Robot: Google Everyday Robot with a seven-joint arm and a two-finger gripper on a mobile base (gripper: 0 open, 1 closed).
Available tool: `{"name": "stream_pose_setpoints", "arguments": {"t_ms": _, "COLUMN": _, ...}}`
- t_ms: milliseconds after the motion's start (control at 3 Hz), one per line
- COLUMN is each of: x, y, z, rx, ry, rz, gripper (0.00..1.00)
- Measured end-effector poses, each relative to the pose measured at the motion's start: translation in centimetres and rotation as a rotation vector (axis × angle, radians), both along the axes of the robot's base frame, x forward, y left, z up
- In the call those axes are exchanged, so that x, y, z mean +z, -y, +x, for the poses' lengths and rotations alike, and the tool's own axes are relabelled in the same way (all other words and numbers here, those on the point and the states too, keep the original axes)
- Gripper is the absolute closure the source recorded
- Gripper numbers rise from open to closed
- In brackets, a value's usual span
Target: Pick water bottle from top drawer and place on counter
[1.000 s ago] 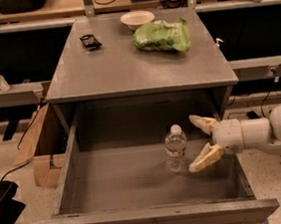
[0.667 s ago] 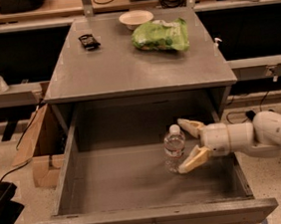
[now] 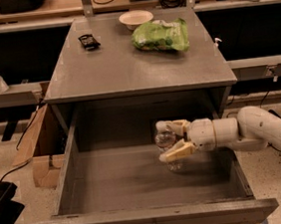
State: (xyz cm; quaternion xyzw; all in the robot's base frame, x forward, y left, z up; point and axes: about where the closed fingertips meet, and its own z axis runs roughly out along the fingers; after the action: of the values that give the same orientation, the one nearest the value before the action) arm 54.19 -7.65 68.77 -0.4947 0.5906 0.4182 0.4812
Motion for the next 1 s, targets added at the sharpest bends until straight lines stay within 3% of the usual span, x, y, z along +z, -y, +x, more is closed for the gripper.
{"name": "stream_pose_setpoints", "arguments": {"t_ms": 333, "x": 2.0, "y": -0.2, "z": -0.8, "rx": 0.0, "ry": 0.025, "rz": -0.055, "gripper": 0.65}}
{"name": "stream_pose_setpoints", "arguments": {"t_ms": 667, "x": 3.0, "y": 0.1, "z": -1.4, "rx": -0.01, "ry": 0.033, "rz": -0.092, "gripper": 0.87}}
{"name": "stream_pose_setpoints", "arguments": {"t_ms": 1000, "x": 3.1, "y": -0.2, "z": -1.4, "rx": -0.005, "ry": 0.034, "rz": -0.093, "gripper": 0.89}}
